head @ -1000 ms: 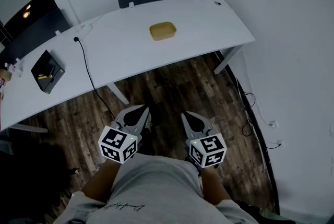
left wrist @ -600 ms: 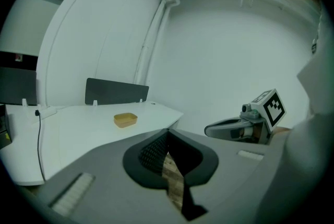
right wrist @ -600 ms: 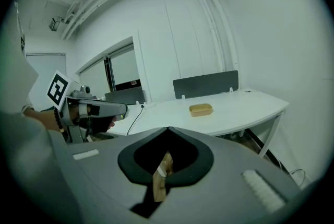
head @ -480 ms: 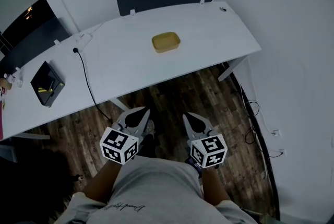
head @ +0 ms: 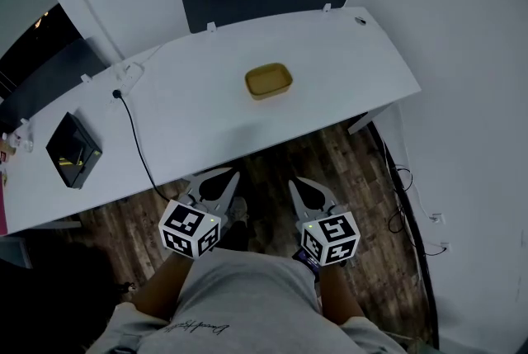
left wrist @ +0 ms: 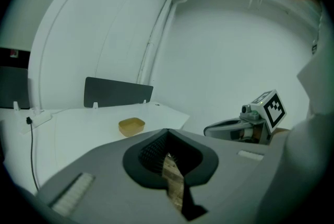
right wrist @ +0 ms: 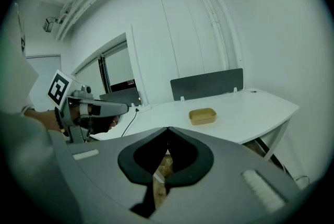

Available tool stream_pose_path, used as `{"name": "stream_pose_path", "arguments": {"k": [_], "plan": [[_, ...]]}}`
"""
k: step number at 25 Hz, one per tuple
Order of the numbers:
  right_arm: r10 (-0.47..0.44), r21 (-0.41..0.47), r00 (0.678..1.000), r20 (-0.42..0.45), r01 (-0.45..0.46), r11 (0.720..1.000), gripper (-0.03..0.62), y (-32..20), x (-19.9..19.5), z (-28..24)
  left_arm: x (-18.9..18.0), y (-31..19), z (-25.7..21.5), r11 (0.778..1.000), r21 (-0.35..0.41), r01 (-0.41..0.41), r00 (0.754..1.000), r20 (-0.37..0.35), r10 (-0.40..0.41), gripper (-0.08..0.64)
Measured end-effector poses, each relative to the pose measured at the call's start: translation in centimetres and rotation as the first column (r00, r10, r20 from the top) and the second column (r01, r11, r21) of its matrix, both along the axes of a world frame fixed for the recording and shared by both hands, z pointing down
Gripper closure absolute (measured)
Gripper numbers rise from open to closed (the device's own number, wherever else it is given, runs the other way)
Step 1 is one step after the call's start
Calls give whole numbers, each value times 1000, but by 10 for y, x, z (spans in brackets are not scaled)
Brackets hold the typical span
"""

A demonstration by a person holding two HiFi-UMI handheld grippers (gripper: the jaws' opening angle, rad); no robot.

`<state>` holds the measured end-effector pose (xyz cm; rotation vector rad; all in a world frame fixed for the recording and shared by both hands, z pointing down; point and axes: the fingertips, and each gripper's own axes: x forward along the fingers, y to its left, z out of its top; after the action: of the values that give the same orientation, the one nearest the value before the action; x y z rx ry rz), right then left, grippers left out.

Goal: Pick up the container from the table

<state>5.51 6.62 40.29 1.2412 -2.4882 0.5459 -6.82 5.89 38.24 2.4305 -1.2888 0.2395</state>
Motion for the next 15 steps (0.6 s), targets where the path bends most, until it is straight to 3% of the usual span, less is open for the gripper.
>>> {"name": "stream_pose_path", "arguments": {"k": [15], "plan": [[32,-8,999,-21,-32,999,578,-99,-43,-6,-43,-108,-6,999,-2,-38,999,-24,38,558]]}}
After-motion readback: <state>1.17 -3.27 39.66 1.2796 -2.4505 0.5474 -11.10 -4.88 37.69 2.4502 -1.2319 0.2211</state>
